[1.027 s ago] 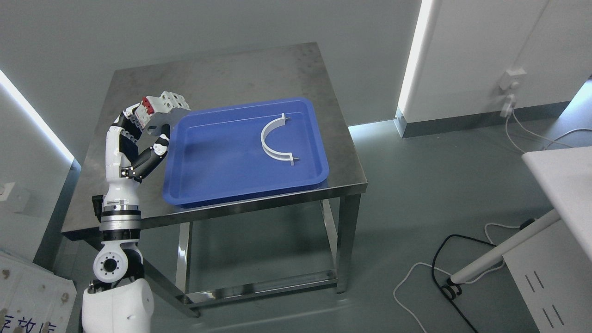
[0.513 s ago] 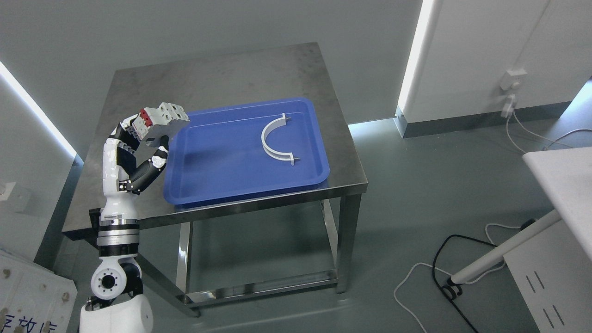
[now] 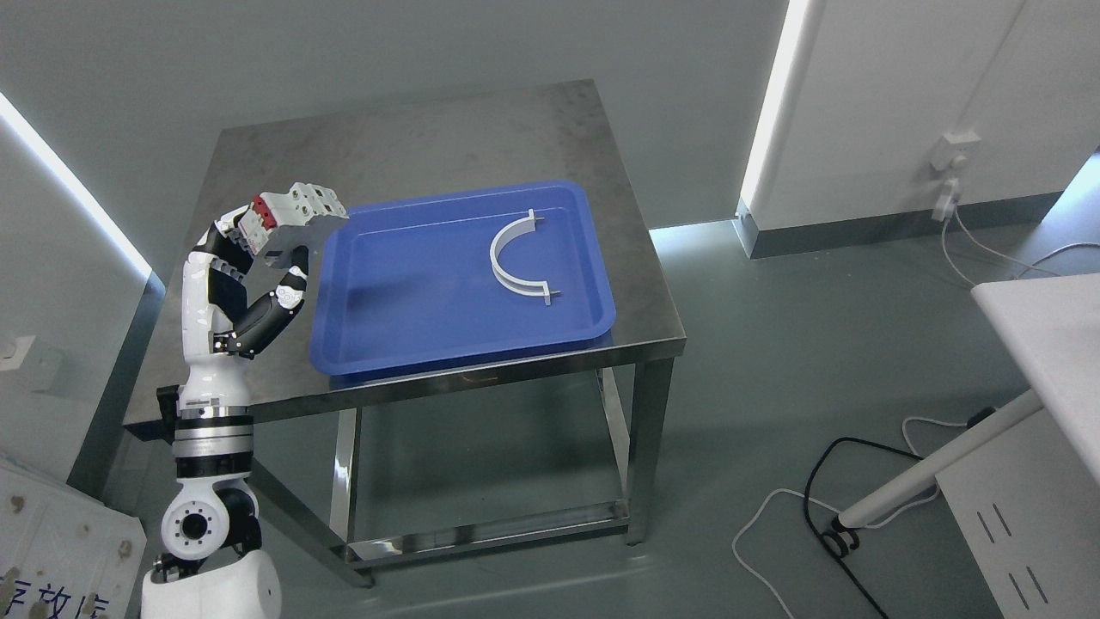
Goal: Place circuit breaker on shelf
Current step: 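Lift the circuit breaker up out of the tray with the left hand, then carry the held breaker in the left hand while turning toward the bin shelf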
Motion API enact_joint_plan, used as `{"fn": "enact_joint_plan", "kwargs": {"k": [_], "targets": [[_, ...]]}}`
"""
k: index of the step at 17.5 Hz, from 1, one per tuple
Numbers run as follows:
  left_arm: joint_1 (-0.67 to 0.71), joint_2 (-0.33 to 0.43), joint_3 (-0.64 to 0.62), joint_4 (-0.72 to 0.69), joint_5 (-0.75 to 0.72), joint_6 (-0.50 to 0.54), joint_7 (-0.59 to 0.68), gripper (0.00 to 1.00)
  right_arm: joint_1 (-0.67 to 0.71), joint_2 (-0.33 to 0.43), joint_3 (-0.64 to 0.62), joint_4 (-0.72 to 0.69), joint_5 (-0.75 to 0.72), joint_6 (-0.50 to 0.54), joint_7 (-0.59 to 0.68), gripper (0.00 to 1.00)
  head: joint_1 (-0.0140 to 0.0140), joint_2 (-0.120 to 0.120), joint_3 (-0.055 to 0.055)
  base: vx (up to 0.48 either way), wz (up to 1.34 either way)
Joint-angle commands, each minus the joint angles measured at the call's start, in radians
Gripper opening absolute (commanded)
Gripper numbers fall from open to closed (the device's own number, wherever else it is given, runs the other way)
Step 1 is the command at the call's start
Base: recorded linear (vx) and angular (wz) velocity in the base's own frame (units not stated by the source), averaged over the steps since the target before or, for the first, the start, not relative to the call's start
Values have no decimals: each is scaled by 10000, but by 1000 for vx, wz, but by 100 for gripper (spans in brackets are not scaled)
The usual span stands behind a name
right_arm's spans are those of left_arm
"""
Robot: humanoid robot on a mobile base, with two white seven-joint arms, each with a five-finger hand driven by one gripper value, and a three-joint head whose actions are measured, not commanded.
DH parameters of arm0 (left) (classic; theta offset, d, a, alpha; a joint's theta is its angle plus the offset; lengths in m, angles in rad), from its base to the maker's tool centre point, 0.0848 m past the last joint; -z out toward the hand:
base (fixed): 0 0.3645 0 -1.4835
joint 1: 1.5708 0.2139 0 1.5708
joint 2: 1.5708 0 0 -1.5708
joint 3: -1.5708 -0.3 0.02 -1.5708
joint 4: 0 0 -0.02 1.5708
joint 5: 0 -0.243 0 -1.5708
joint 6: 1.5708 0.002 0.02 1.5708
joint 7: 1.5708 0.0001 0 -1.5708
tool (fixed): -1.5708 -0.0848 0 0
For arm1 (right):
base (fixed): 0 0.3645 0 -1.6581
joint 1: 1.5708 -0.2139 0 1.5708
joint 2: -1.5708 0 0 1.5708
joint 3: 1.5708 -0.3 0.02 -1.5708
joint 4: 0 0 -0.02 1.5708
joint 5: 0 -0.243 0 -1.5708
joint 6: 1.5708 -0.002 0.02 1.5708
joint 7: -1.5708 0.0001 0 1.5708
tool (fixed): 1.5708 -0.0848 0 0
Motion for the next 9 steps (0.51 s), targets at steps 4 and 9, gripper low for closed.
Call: {"fn": "enact_joint_plan", "kwargs": {"k": [4,9], "targets": [[38,139,-94,-597,248,34,32,14,2,-175,1,0,0,-3,20,100,0,0,0,-38,-12],[298,139,-63,-597,248,-119,-44,14,2,-175,1,0,0,-3,20,100,0,0,0,-146,-77]]}}
